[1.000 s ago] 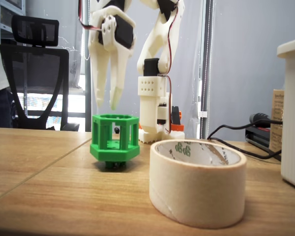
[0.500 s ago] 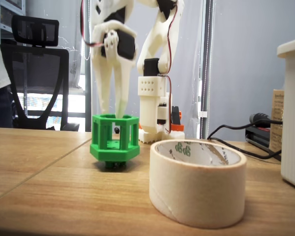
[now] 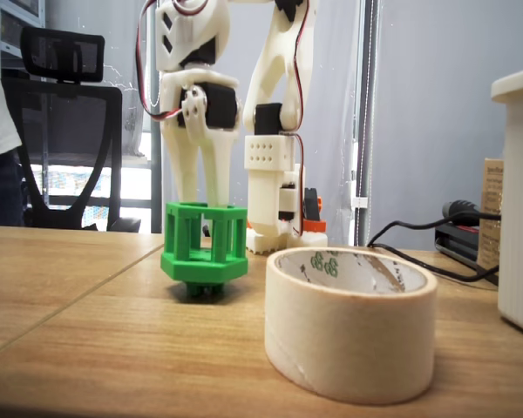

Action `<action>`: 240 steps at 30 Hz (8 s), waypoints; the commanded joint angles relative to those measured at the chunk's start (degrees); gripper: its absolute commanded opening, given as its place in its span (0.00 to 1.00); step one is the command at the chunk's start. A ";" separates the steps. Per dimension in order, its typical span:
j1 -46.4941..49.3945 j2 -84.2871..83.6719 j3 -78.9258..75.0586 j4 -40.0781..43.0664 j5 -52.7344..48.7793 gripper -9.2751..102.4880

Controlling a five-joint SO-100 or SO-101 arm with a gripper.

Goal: Grasp a component and put it in the bin.

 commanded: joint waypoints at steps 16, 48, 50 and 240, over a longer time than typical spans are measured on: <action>-0.18 1.85 -3.16 0.09 0.09 0.10; -22.68 18.19 -11.07 0.00 0.35 0.10; -23.91 17.75 -14.06 0.00 0.35 0.10; 15.29 72.16 38.14 0.00 10.81 0.09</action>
